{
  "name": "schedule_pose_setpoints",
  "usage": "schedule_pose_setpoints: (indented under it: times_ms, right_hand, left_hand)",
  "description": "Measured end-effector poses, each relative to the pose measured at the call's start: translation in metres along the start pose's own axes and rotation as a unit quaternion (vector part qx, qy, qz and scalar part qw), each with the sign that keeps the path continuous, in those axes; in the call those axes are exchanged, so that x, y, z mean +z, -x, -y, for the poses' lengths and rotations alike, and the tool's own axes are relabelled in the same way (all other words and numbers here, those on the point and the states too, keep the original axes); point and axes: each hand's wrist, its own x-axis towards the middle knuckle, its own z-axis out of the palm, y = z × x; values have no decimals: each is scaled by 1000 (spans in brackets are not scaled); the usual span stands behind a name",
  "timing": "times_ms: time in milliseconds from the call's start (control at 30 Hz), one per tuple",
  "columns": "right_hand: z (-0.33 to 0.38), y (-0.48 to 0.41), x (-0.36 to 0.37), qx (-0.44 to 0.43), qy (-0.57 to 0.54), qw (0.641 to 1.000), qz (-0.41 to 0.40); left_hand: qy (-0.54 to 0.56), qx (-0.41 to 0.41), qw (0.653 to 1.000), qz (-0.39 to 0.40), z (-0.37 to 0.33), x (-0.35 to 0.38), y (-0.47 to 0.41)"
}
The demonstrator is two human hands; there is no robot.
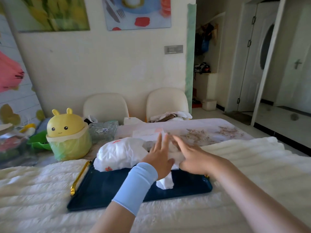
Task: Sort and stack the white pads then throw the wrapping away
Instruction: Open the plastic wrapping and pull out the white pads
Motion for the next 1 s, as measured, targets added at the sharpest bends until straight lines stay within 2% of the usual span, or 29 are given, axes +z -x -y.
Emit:
schedule_pose_setpoints:
  times_ms: [100,267,400,433,500,567,633,733,800,867,1000]
  right_hand:
    - [-11,-1,-6,-1,-102,994,-48]
    - [-19,-10,5,27,-79,997,-2]
    - [-16,-14,3,5,73,996,-46]
    - [-11,-14,1,1,76,995,-59]
    - [-4,-15,0,-10,12,996,-82]
    - [1,-15,5,-19,-48,994,-101]
    - [5,-11,10,-12,-51,996,-70]
    - [3,-9,12,26,26,999,37]
    - [0,-12,11,28,72,997,28]
    - [0,-17,9,14,91,996,-22]
    - [15,-29,-2,-40,94,990,-102]
  left_hand:
    - [38,-48,996,58,1,11,-8]
    - [75,-65,988,121,-2,14,-12]
    - [28,-66,992,101,3,-12,-10]
    - [40,-57,994,83,2,-19,-10]
    - [65,-33,996,58,0,-21,-12]
    - [58,-18,995,77,-3,-12,-12]
    - [30,-33,991,127,1,3,-13]
    - [34,-49,986,157,10,10,-13]
    - [32,-38,988,146,11,3,-11]
    - [26,-14,994,108,10,-10,-8]
    - [69,19,996,-45,6,-54,7]
